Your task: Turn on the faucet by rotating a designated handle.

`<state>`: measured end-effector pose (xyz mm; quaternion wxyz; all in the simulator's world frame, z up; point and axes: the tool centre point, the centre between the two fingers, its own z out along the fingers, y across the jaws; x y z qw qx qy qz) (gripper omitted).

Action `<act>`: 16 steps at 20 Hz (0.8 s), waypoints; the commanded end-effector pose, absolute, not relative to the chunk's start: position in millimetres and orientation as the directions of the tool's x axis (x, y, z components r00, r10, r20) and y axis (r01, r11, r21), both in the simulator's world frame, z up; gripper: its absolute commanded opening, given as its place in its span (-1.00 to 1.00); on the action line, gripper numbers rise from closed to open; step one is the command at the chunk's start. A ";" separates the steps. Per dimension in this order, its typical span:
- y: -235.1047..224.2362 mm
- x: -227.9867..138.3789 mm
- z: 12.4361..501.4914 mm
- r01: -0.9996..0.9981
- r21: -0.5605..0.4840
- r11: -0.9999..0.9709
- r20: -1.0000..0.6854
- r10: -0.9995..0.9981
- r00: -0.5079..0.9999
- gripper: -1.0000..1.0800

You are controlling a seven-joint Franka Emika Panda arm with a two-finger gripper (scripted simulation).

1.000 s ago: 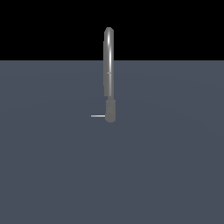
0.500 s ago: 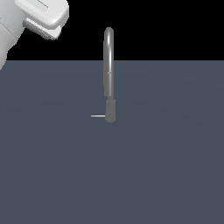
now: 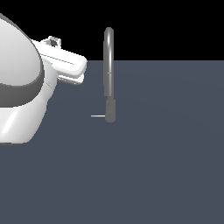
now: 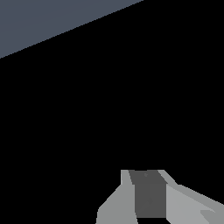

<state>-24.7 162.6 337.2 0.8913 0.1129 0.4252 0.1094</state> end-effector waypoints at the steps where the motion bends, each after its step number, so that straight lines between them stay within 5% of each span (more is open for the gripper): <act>1: 156.1 -19.3 299.6 -0.085 0.247 0.965 -0.800 0.253 0.544 -1.00; 16: 117.3 -21.0 172.4 -0.044 0.112 0.993 -0.956 0.119 0.269 -1.00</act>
